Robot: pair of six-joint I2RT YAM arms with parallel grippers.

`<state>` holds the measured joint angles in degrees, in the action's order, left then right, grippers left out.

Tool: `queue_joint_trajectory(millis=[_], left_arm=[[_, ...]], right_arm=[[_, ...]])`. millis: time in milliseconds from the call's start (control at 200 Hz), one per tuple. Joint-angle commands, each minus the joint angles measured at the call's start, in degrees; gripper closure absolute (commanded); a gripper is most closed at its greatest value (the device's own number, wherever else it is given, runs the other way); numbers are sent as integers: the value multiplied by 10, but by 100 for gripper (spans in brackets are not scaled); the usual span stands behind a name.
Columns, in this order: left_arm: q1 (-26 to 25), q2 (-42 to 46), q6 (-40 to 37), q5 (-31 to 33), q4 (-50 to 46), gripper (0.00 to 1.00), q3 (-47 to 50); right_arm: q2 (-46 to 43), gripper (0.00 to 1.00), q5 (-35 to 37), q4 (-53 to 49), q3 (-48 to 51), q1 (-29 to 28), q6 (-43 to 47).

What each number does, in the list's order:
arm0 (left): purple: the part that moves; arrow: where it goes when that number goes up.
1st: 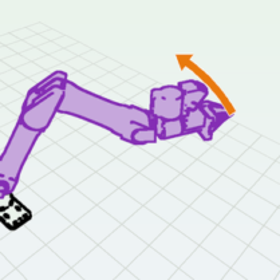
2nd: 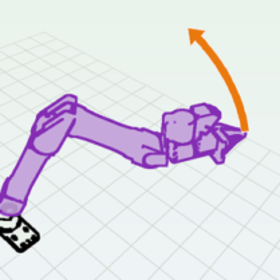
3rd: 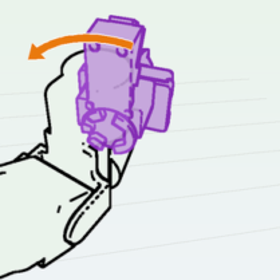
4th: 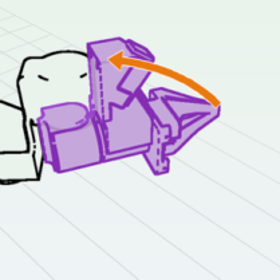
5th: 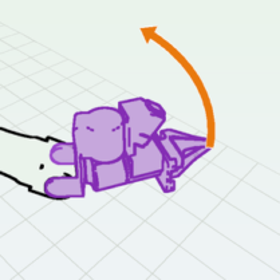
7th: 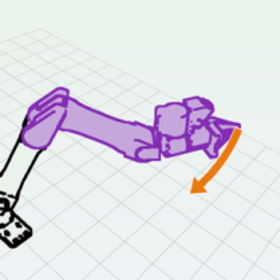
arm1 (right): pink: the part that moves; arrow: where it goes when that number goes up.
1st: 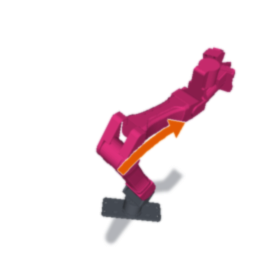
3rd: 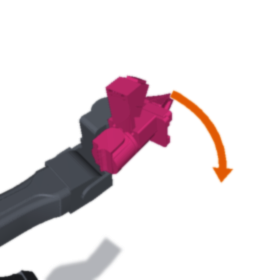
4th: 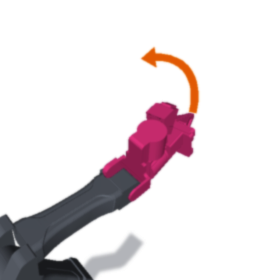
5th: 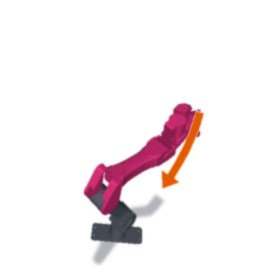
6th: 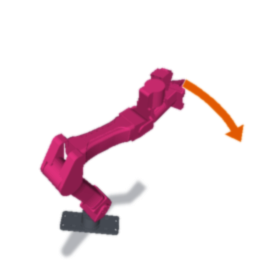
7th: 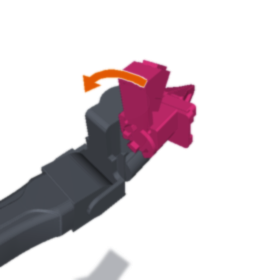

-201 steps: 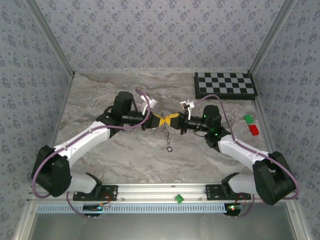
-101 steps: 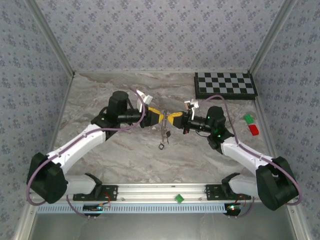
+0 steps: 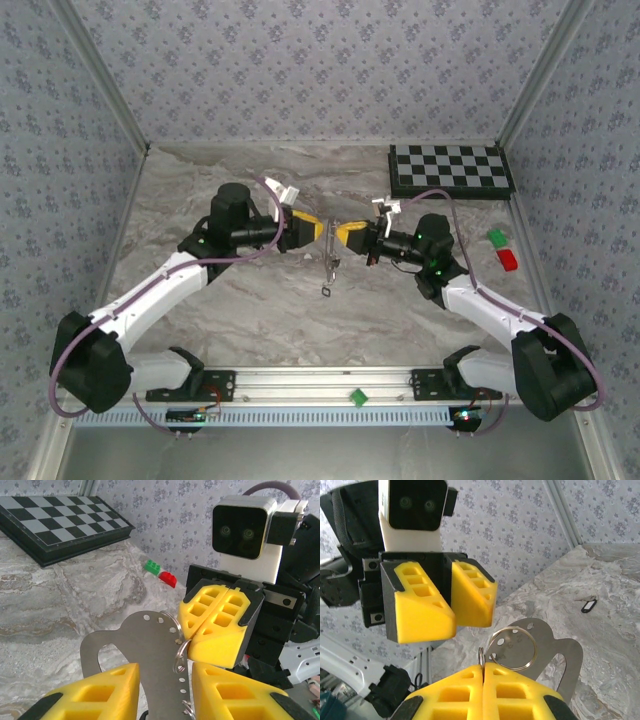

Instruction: Put the keys on the keyring

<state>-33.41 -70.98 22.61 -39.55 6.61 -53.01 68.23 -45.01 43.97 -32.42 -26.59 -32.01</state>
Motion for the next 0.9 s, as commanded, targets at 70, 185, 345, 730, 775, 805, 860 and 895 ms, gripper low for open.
queue_joint_trajectory(millis=[70, 185, 345, 730, 775, 805, 860, 895], left_arm=[[2, 0, 55, 0, 84, 68, 15], [2, -3, 76, 3, 113, 67, 23], [0, -20, 103, -14, 139, 67, 20], [-28, -45, 80, -33, 123, 68, -8], [-28, -45, 80, -33, 122, 68, -9], [-29, -45, 80, -33, 123, 68, -10], [-29, -44, 79, -32, 123, 70, -10], [-29, -42, 78, -29, 123, 70, -10]], right_arm=[[-8, 100, 47, 75, 9, 3, -72], [-6, 100, 42, 97, 7, 2, -86], [-4, 100, 37, 91, 4, 0, -81], [-2, 100, 31, 83, 1, -6, -75], [-2, 100, 31, 82, 2, -6, -74], [-2, 100, 30, 82, 2, -7, -74], [-2, 100, 30, 82, 3, -7, -74], [-2, 100, 29, 82, 3, -7, -74]])
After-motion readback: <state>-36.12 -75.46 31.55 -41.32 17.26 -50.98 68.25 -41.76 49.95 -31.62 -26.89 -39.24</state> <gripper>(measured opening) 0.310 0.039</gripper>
